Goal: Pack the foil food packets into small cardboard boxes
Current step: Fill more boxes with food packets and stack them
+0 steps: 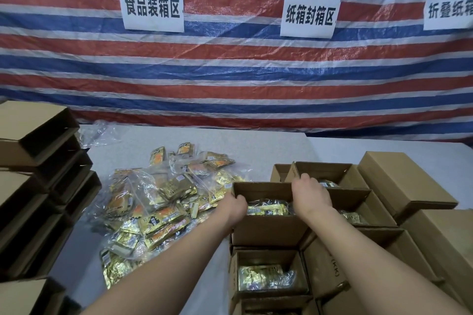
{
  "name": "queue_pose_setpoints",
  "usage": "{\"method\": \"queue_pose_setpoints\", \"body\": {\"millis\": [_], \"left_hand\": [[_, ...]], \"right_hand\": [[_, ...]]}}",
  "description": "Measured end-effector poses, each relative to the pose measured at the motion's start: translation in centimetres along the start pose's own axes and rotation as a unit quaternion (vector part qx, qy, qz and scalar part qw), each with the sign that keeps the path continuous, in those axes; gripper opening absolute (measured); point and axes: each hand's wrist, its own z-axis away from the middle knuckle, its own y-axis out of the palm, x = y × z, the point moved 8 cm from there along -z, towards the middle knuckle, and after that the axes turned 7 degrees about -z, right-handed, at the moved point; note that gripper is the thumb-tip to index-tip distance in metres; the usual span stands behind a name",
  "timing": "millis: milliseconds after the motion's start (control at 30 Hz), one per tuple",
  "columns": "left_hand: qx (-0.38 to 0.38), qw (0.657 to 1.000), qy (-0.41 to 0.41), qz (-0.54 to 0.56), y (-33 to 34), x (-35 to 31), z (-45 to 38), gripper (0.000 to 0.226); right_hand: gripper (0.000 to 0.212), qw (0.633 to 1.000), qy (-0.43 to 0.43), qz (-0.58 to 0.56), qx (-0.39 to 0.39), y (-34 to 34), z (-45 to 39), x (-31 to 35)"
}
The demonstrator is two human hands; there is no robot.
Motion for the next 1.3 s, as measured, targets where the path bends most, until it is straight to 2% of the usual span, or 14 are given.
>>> {"method": "queue_pose_setpoints", "body": {"millis": [167,267,367,467,600,700,767,833,900,967,1033,1167,1300], "left_hand": [[0.024,0.998,-0.006,0.061,-0.6,0.2,0.9,0.072],[0.02,0.999,0.001,0.046,-1.5,0.4,1.6,0.075],[0.001,0.998,0.039,0.039,-3.3,0.4,2.5,0.073],[-0.035,0.995,0.096,-0.012,-6.5,0.5,4.1,0.062],[-0.1,0.979,0.175,-0.028,-13.6,2.2,6.3,0.031],[-0.22,0.954,0.188,-0.079,-21.8,4.9,7.0,0.017],[-0.326,0.918,0.178,-0.139,-28.2,6.7,7.0,0.021],[-0.401,0.878,0.16,-0.206,-34.3,8.1,6.5,0.027],[-0.446,0.835,0.128,-0.296,-39.4,9.2,5.5,0.025],[-0.452,0.811,0.073,-0.365,-43.3,10.5,3.6,0.036],[-0.433,0.804,0.023,-0.406,-45.7,12.0,1.4,0.054],[-0.411,0.795,-0.023,-0.445,-47.9,13.6,-2.0,0.078],[-0.369,0.824,-0.09,-0.419,-49.3,16.5,-4.6,0.082]], "right_hand": [[0.04,1.0,0.003,-0.005,-0.013,-0.1,0.3,0.1],[0.041,1.0,0.009,-0.006,-0.022,-0.6,0.5,0.5],[0.04,0.999,0.016,0.016,-0.048,-2.0,0.7,1.5],[0.033,0.997,-0.011,0.004,-0.075,-3.7,1.2,4.2],[0.027,0.986,-0.068,-0.118,-0.094,-5.3,1.8,10.7],[0.032,0.95,-0.111,-0.283,-0.074,-6.0,2.5,16.7],[0.037,0.919,-0.151,-0.36,-0.052,-6.2,2.9,21.1],[0.044,0.9,-0.171,-0.4,-0.033,-6.3,2.9,24.9],[0.049,0.892,-0.183,-0.413,-0.023,-6.4,2.6,28.2],[0.052,0.889,-0.191,-0.417,-0.016,-6.5,2.1,30.9],[0.053,0.887,-0.193,-0.419,-0.009,-6.5,1.5,32.9],[0.055,0.892,-0.189,-0.411,0.0,-6.2,0.6,35.2],[0.055,0.896,-0.182,-0.405,0.007,-6.1,0.4,36.0]]}}
